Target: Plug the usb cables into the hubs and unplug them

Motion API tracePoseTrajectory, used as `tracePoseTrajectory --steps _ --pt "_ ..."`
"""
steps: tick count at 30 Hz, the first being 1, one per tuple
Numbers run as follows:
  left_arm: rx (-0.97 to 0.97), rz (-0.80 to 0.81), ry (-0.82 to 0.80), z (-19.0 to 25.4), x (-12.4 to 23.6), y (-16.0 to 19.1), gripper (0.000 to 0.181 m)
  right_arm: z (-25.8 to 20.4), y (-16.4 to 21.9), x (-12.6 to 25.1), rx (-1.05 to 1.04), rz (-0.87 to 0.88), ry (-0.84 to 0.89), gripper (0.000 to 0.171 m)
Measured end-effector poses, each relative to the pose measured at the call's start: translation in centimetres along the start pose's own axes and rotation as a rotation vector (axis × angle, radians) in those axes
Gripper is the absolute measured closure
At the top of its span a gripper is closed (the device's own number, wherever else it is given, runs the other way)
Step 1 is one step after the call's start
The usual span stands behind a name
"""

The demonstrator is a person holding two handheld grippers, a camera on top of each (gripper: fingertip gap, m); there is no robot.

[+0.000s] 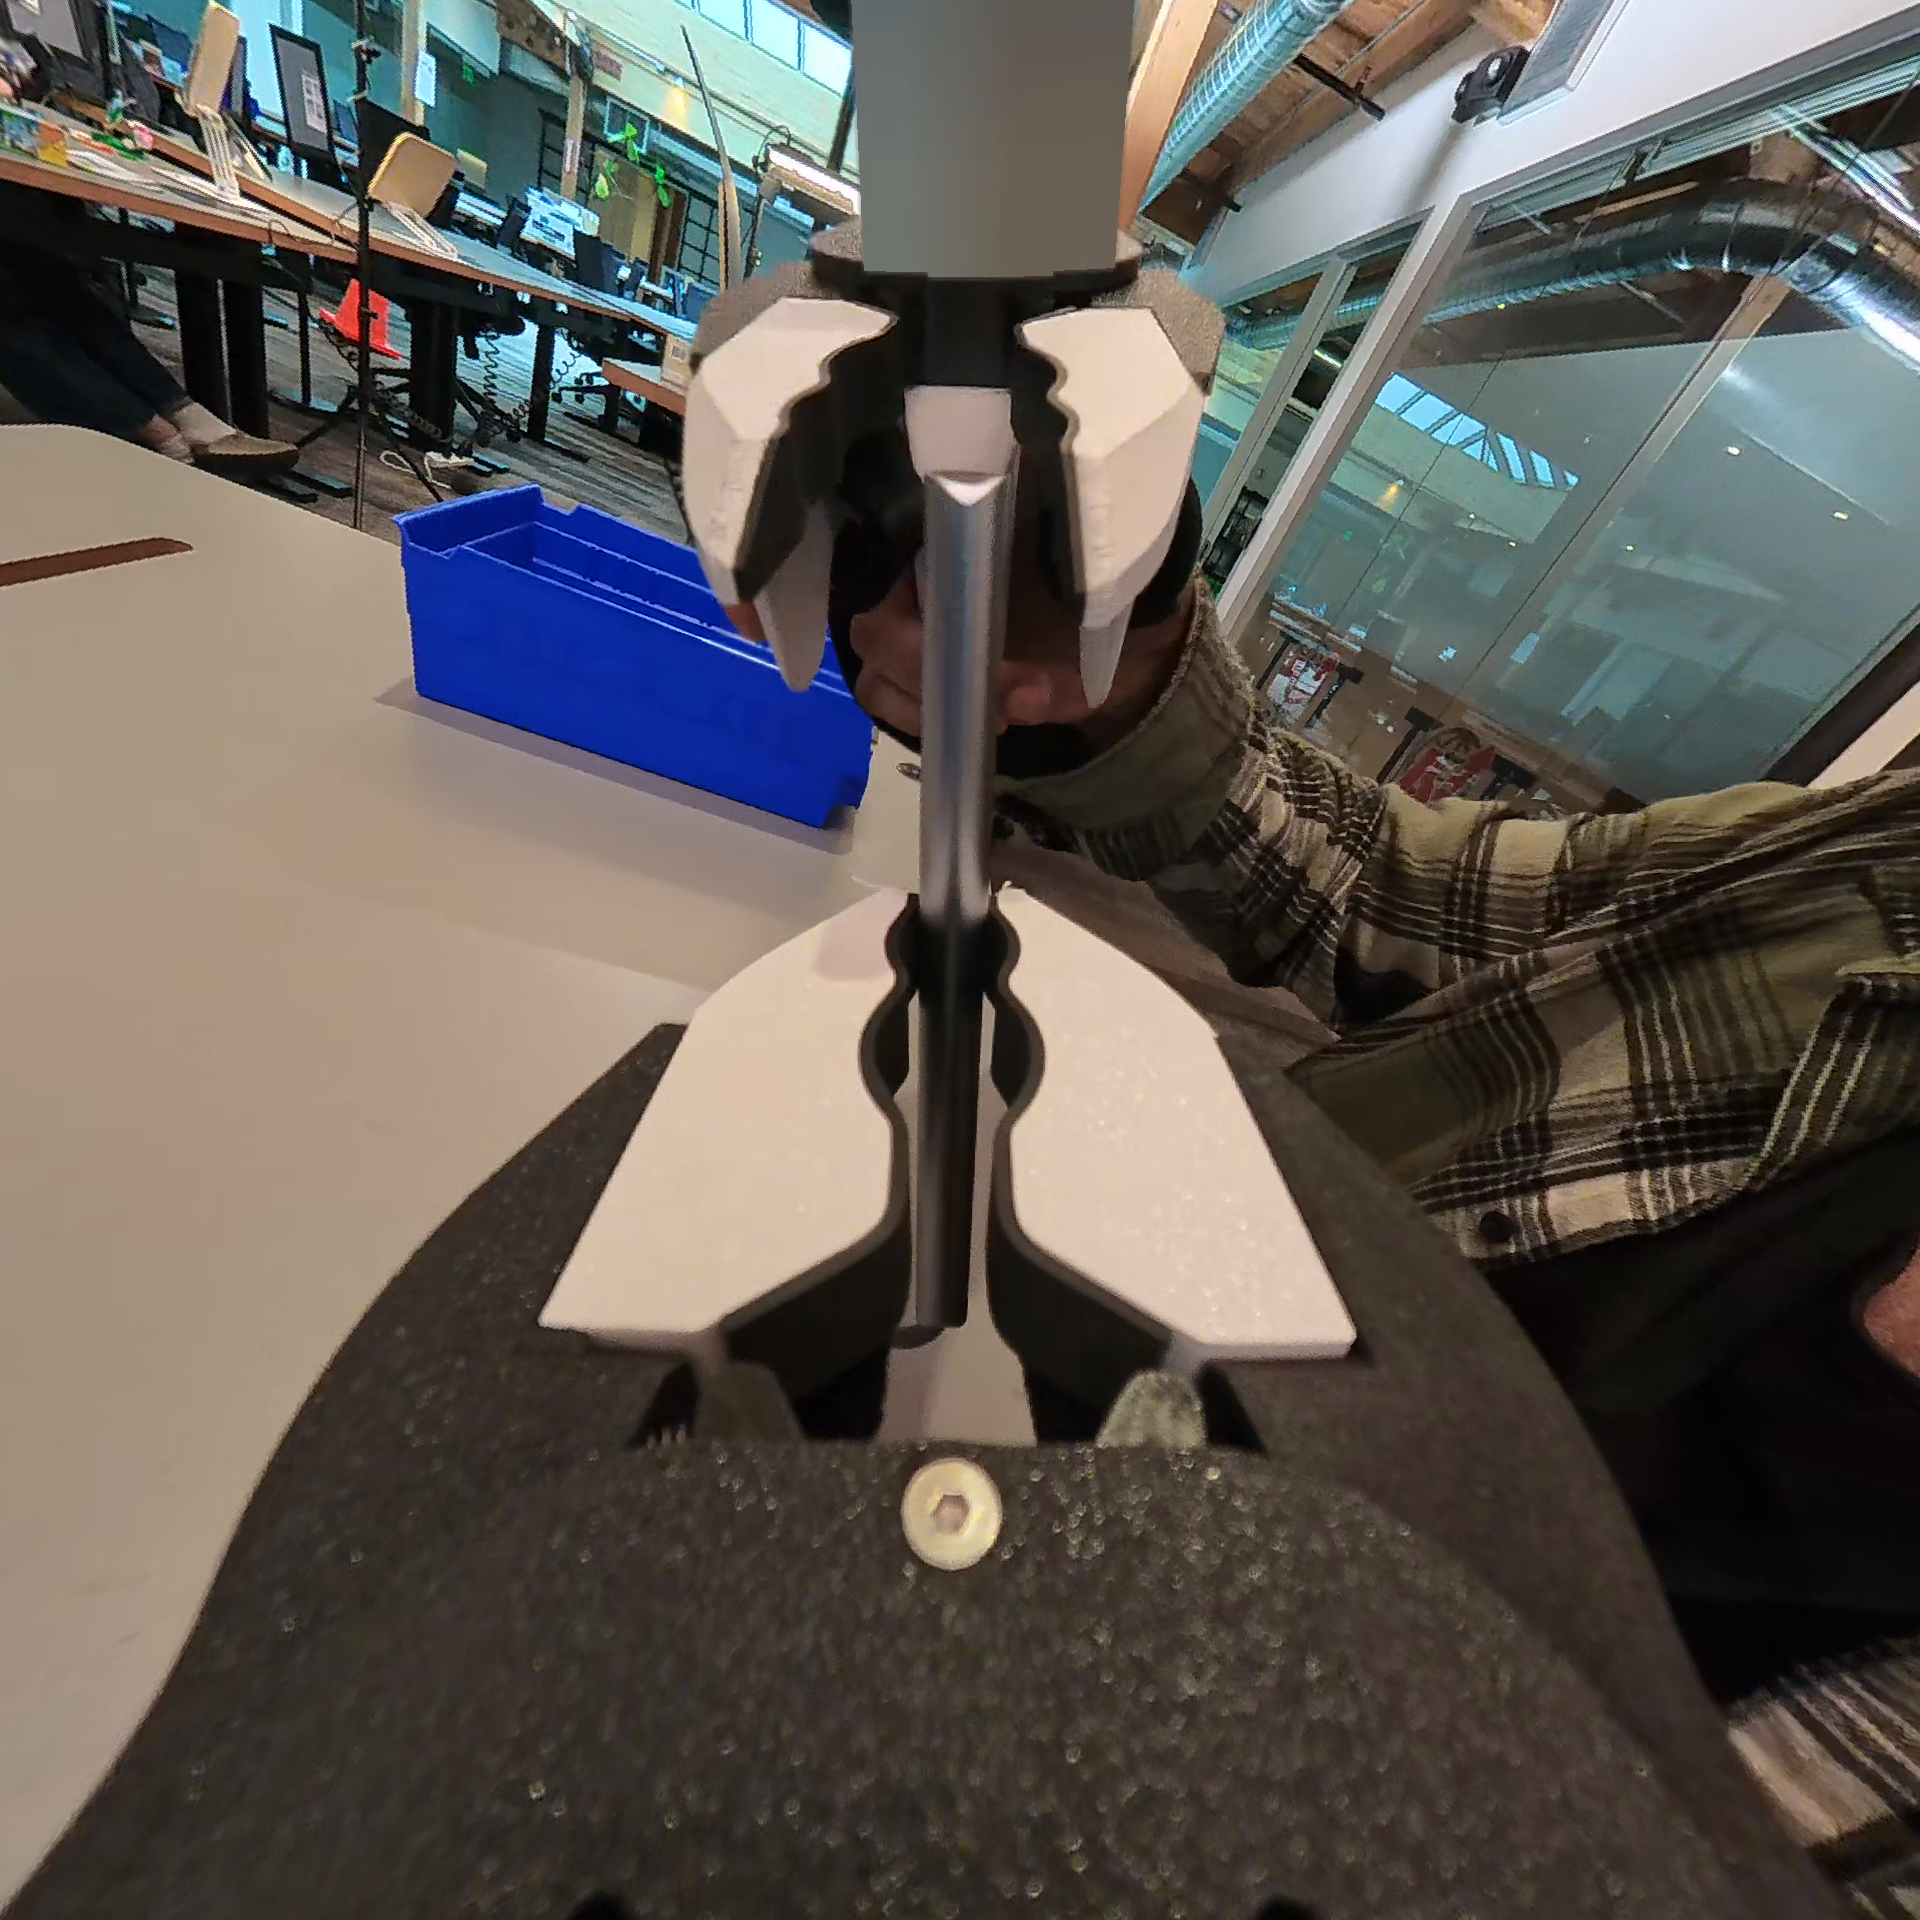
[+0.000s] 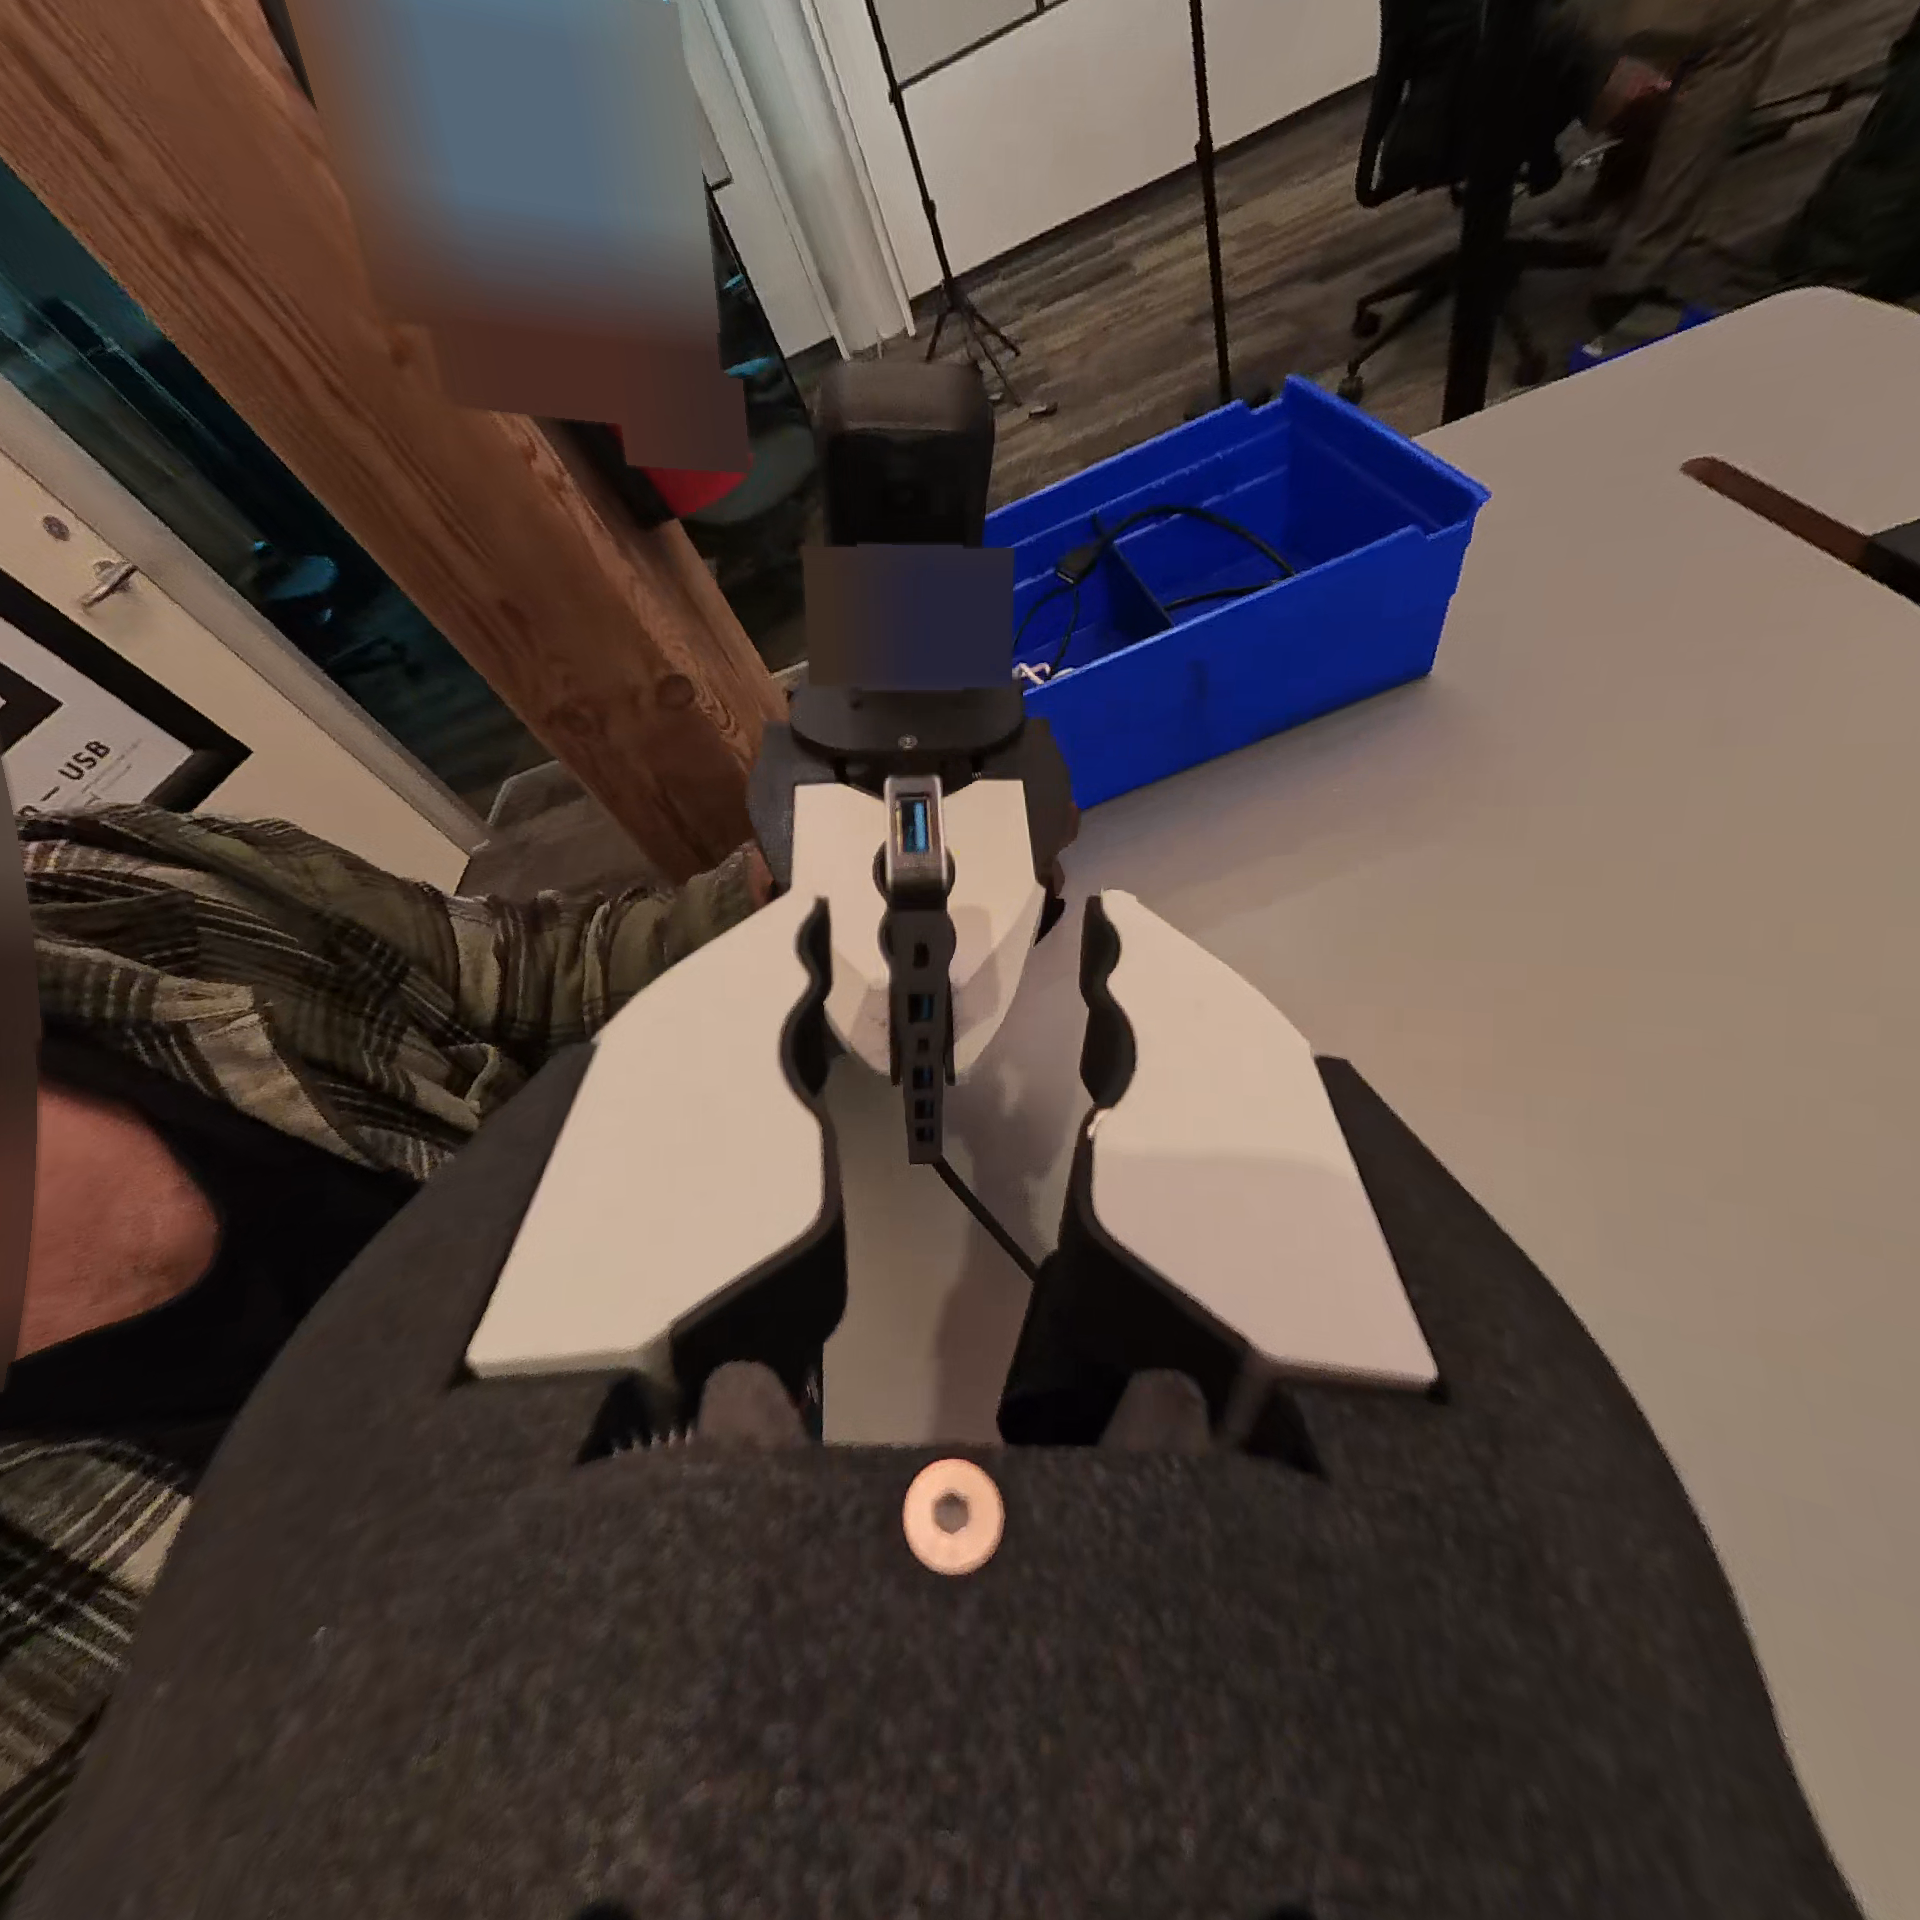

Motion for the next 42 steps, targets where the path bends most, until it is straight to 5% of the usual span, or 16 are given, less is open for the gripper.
tracePoseTrajectory --steps 2,4,7,12,27,33,42 --pt "0.003 -0.007 -0.001 -0.1 -0.2 0.1 0.171 0.0 -0.1 -0.7 -0.003 -0.042 -0.006 0.133" --pt "0.007 -0.015 -0.005 -0.1 -0.3 0.1 0.171 -0.2 -0.1 -1.1 -0.001 -0.08 -0.053 0.161" --pt "0.027 -0.018 0.011 -0.2 -0.5 0.2 0.171 -0.3 -0.4 -1.0 -0.027 -0.125 -0.032 0.162" --pt "0.042 0.044 0.007 -0.4 0.0 -0.2 0.127 0.2 -1.7 2.8 -0.075 -0.074 0.046 0.162" --pt "0.041 0.078 0.025 -0.5 0.2 -0.4 0.128 3.4 -8.6 32.5 -0.149 0.363 0.833 0.161" --pt "0.051 0.062 0.033 -0.7 -0.1 -0.1 0.133 7.4 -4.0 39.7 -0.284 0.568 1.09 0.161" --pt "0.078 0.024 0.049 -1.2 -0.3 0.4 0.138 15.2 8.4 40.7 -0.636 0.822 1.101 0.161"
Point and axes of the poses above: each gripper's, where its closed fingertips meet, x back along the fingers, y out of its underside, z = x × y across the jaws, the point moved 10 cm from there along x, back along the fingers, and after that the axes turned 6 degrees about y, right-handed, at the moved point
